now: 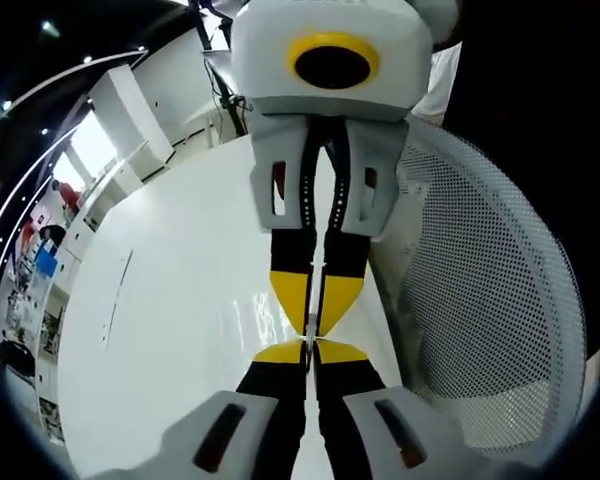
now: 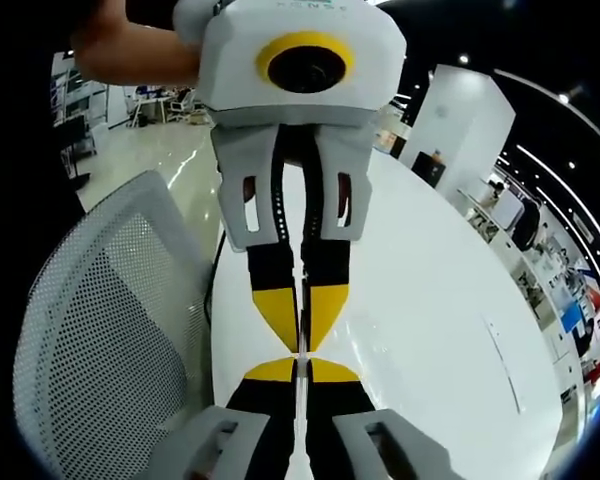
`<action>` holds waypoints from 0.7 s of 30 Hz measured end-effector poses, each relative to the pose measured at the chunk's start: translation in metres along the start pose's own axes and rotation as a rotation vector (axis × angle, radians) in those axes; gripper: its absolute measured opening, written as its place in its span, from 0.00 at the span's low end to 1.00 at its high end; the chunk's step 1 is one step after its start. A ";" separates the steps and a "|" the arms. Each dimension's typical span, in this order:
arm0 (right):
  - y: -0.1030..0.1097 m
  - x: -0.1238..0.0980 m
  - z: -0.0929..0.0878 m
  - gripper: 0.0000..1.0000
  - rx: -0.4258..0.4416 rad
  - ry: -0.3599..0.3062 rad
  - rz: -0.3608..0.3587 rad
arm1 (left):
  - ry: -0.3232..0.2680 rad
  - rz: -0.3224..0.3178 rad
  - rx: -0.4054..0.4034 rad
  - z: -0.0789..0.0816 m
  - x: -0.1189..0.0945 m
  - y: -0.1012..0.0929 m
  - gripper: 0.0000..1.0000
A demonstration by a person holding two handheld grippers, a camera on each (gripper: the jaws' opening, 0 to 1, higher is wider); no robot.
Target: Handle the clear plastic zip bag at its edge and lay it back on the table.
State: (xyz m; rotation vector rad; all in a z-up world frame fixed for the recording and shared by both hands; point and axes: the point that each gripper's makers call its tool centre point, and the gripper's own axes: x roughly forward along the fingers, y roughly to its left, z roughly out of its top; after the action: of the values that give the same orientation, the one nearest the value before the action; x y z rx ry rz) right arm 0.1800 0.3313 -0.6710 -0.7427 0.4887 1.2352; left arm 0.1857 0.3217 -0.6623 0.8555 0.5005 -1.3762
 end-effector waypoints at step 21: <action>-0.001 0.001 0.000 0.00 0.002 0.009 -0.001 | 0.050 0.005 0.004 -0.001 -0.001 0.000 0.00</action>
State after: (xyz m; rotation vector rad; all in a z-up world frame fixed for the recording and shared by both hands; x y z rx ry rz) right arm 0.1812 0.3316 -0.6714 -0.7473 0.4966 1.2304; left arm 0.1855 0.3231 -0.6629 0.8957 0.5338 -1.3548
